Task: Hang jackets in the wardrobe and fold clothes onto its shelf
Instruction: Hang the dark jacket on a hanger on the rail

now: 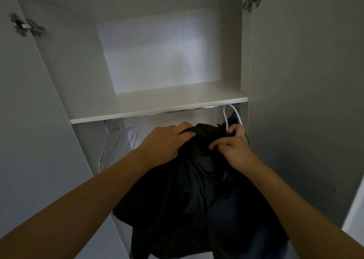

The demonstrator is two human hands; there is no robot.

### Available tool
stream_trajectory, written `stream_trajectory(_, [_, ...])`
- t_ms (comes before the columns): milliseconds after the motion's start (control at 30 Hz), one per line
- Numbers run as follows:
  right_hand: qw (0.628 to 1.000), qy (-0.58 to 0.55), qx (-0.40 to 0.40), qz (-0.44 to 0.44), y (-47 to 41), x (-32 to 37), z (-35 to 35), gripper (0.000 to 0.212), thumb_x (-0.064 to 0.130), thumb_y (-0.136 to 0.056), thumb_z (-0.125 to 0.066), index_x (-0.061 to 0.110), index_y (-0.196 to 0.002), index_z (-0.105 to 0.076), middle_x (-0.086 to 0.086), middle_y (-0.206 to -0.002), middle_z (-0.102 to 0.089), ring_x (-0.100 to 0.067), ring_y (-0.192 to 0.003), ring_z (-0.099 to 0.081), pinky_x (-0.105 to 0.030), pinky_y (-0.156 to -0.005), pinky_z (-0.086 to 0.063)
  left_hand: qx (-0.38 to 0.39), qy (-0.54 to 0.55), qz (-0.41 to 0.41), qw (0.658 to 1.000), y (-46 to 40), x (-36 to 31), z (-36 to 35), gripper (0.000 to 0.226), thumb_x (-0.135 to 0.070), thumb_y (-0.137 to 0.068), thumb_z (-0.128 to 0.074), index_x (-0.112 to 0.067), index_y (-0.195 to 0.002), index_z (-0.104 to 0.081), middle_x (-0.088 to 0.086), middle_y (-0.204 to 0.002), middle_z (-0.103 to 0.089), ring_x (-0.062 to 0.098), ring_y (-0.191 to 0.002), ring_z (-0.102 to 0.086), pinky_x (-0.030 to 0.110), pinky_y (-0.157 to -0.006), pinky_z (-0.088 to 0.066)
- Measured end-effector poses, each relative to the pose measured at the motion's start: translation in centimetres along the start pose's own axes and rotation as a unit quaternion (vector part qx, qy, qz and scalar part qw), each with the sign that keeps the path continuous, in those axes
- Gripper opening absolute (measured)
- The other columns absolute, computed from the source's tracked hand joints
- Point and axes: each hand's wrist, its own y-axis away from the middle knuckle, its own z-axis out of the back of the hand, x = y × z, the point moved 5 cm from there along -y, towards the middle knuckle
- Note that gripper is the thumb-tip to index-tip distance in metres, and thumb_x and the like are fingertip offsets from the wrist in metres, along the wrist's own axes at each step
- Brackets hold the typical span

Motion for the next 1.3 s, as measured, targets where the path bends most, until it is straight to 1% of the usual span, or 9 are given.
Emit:
stream_trajectory(67, [0.998, -0.064, 0.014, -0.022, 0.1, -0.1, -0.6, 0.003, 0.051, -0.068, -0.067, 0.049, -0.066, -0.068, 0.025, -0.100, -0.031, -0.011, -0.110, -0.042, -0.025, -0.093, -0.037, -0.005, 0.026, 0.023, 0.999, -0.4, 0.1, -0.4, 0.036, -0.011, -0.087, -0.059, -0.010, -0.124, -0.061, 0.009, -0.123, -0.057, 0.027, -0.079, -0.063, 0.038, -0.054, -0.052])
stream_trajectory(233, [0.993, 0.028, 0.117, 0.019, 0.5, -0.9, -2.0, 0.055, 0.097, -0.045, -0.053, 0.081, -0.096, -0.041, 0.038, -0.109, -0.013, -0.005, -0.118, -0.023, -0.023, -0.104, -0.021, -0.011, 0.088, 0.058, 0.994, -1.2, 0.5, -0.9, 0.035, -0.009, -0.090, -0.054, -0.009, -0.124, -0.060, 0.009, -0.116, -0.057, 0.029, -0.082, -0.062, 0.045, -0.064, -0.053])
stream_trajectory(433, [0.985, 0.086, 0.146, 0.020, 0.7, -1.3, -2.6, 0.068, 0.082, -0.046, -0.069, 0.068, -0.109, -0.047, 0.020, -0.104, -0.014, -0.004, -0.115, -0.017, -0.024, -0.105, -0.016, -0.022, 0.148, 0.087, 0.985, -1.8, 0.9, -0.9, 0.032, -0.006, -0.088, -0.044, -0.006, -0.114, -0.062, 0.011, -0.111, -0.059, 0.031, -0.090, -0.061, 0.048, -0.078, -0.050])
stream_trajectory(533, [0.993, 0.074, 0.093, 0.010, -0.4, -1.6, -2.6, 0.025, 0.048, -0.068, -0.078, 0.047, -0.089, -0.063, 0.012, -0.099, -0.017, -0.013, -0.112, -0.026, -0.020, -0.104, -0.018, -0.027, 0.170, 0.091, 0.981, -2.0, 0.9, -0.9, 0.032, 0.002, -0.085, -0.046, -0.007, -0.111, -0.062, 0.010, -0.109, -0.060, 0.029, -0.092, -0.060, 0.047, -0.081, -0.050])
stream_trajectory(633, [0.998, 0.031, 0.047, -0.026, -1.4, -2.3, -2.6, 0.021, 0.029, -0.079, -0.070, 0.035, -0.063, -0.058, 0.014, -0.093, -0.025, -0.011, -0.098, -0.039, -0.013, -0.092, -0.026, -0.020, 0.180, 0.111, 0.977, -2.0, 1.0, -1.2, 0.034, 0.002, -0.084, -0.047, -0.011, -0.112, -0.061, 0.006, -0.111, -0.059, 0.026, -0.093, -0.060, 0.044, -0.081, -0.050])
stream_trajectory(800, [0.985, -0.118, -0.071, -0.104, -2.2, -3.7, -1.6, 0.021, 0.024, -0.085, -0.060, 0.012, -0.068, -0.062, 0.014, -0.092, -0.036, 0.006, -0.074, -0.050, -0.008, -0.065, -0.037, 0.029, 0.162, 0.195, 0.967, 0.8, 0.6, -4.4, 0.016, -0.027, -0.088, -0.057, -0.017, -0.100, -0.060, -0.012, -0.098, -0.047, 0.014, -0.080, -0.057, 0.033, -0.067, -0.050])
stream_trajectory(1033, [0.961, -0.195, -0.156, -0.116, -1.7, -4.1, -0.3, 0.015, 0.022, -0.085, -0.062, 0.014, -0.076, -0.054, 0.012, -0.093, -0.036, 0.003, -0.074, -0.051, -0.015, -0.072, -0.039, 0.147, 0.173, 0.405, 0.886, 9.5, 0.1, -13.0, 0.031, -0.024, -0.087, -0.058, -0.012, -0.062, -0.042, 0.001, -0.088, -0.050, 0.017, -0.067, -0.055, 0.032, -0.063, -0.047])
stream_trajectory(1167, [0.976, -0.112, -0.132, -0.132, -1.1, -4.8, 1.3, 0.017, 0.023, -0.089, -0.061, 0.008, -0.083, -0.055, 0.003, -0.102, -0.033, -0.015, -0.088, -0.050, -0.027, -0.086, -0.041, 0.084, 0.336, 0.506, 0.790, 9.8, 2.5, -13.2, 0.029, -0.006, -0.095, -0.047, -0.010, -0.066, -0.045, 0.005, -0.067, -0.046, 0.013, -0.059, -0.045, 0.026, -0.058, -0.037])
stream_trajectory(1300, [0.989, 0.062, -0.062, -0.121, -0.4, -5.4, 2.3, 0.025, 0.013, -0.088, -0.057, 0.025, -0.110, -0.056, 0.001, -0.109, -0.026, -0.023, -0.092, -0.044, -0.028, -0.093, -0.036, -0.040, 0.381, 0.489, 0.783, 6.9, 4.0, -10.1, 0.036, 0.001, -0.098, -0.037, -0.009, -0.066, -0.048, 0.006, -0.065, -0.047, 0.015, -0.061, -0.044, 0.027, -0.063, -0.038])
